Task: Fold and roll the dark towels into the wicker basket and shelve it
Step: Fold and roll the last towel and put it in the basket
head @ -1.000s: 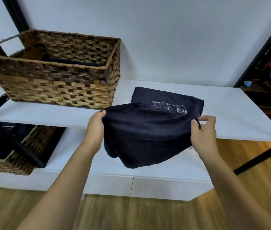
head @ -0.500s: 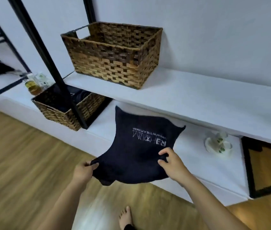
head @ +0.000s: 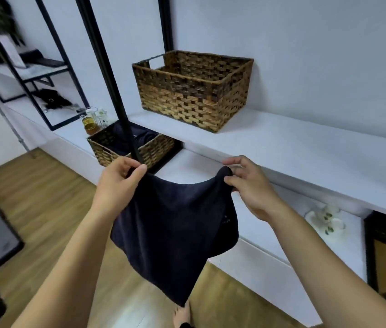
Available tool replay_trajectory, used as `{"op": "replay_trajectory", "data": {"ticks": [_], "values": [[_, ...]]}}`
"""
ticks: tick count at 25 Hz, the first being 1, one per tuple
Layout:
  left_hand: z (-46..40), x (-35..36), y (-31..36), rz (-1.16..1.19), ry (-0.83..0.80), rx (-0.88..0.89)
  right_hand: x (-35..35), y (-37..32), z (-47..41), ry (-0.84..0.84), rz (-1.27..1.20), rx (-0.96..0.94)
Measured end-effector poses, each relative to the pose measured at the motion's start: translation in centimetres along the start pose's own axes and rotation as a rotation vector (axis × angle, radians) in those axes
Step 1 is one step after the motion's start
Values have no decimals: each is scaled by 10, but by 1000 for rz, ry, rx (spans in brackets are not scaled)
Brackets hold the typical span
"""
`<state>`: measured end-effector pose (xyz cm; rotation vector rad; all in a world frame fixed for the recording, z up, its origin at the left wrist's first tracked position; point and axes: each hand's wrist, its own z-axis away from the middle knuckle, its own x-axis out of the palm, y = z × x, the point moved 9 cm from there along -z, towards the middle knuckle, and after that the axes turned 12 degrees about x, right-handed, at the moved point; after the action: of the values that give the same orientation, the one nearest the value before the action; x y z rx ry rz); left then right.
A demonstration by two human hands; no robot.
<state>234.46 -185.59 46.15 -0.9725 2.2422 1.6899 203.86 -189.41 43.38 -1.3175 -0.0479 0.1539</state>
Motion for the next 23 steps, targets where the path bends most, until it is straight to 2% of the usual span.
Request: {"op": "replay_trajectory", "data": {"ticks": [3,4,6,10,14,17,20,23], "values": [[11,67,92,-93,-459,283,17,-51,23,-86,98,-194],[13,88,110,-194,-517,401,18,-62,27,-88,113,-250],[4,108,139,-315,-449,556,8,-80,31,-42,107,-316],[-27,136,167,-211,-450,581,-33,-87,30,57,33,-352],[-52,185,205,-284,-498,755,-77,-79,32,367,115,-393],[-86,201,246,-48,-463,765,-103,-65,16,408,156,-273],[-126,210,286,158,-464,751,-122,-60,-2,407,342,-159],[-168,217,316,263,-453,789,-146,-68,-16,544,399,-156]]}}
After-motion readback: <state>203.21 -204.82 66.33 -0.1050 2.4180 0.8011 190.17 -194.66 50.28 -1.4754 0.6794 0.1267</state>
